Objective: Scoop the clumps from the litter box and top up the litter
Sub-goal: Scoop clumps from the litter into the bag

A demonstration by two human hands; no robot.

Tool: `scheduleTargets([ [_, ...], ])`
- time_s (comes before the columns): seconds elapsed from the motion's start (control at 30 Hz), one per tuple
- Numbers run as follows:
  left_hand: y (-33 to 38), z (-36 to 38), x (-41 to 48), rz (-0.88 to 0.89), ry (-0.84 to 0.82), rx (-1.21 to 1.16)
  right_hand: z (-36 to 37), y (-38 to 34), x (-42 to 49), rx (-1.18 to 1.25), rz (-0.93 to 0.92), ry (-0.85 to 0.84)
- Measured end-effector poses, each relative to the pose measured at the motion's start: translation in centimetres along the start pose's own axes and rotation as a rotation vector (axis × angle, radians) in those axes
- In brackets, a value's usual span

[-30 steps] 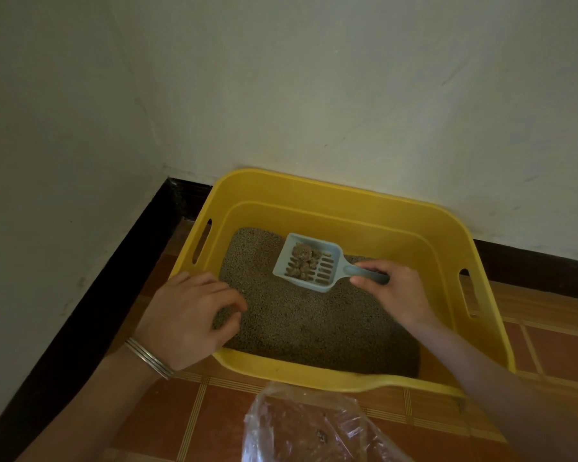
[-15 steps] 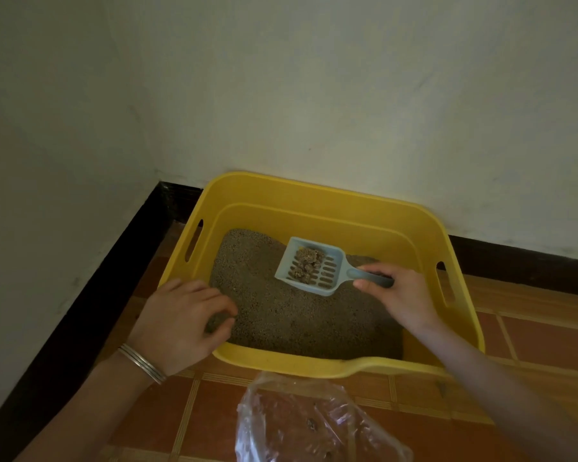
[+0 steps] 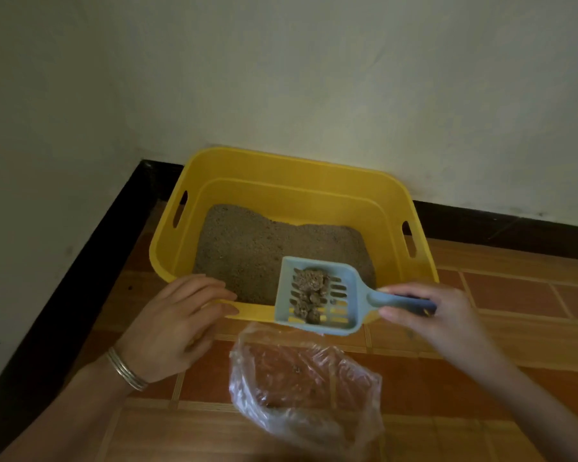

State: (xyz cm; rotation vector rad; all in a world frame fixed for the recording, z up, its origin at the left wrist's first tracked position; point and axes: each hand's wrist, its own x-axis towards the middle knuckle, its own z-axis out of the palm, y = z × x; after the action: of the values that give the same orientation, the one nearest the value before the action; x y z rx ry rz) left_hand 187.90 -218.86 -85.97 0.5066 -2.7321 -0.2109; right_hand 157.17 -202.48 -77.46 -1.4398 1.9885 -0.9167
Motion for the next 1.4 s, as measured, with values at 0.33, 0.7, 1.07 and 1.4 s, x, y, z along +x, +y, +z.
scheduleTargets([
  [0.33,1.6,4.3,-1.4,0.198,-0.271,0.018,2.0,2.1,-3.8,-0.154,0.166,-0.247],
  [0.7,0.9,6.3,-0.3,0.253,-0.314,0.096,5.7,5.1,-2.4,-0.762,-0.181,-0.17],
  [1.07,1.7,5.6,-1.2,0.174,-0.164,0.048,6.0,7.9,-2.5,-0.903,-0.662,0.018],
  [1.4,1.8,5.4,-1.2,0.149,-0.195,0.072,5.9,8.1,-2.7,-0.924,-0.791,0.072],
])
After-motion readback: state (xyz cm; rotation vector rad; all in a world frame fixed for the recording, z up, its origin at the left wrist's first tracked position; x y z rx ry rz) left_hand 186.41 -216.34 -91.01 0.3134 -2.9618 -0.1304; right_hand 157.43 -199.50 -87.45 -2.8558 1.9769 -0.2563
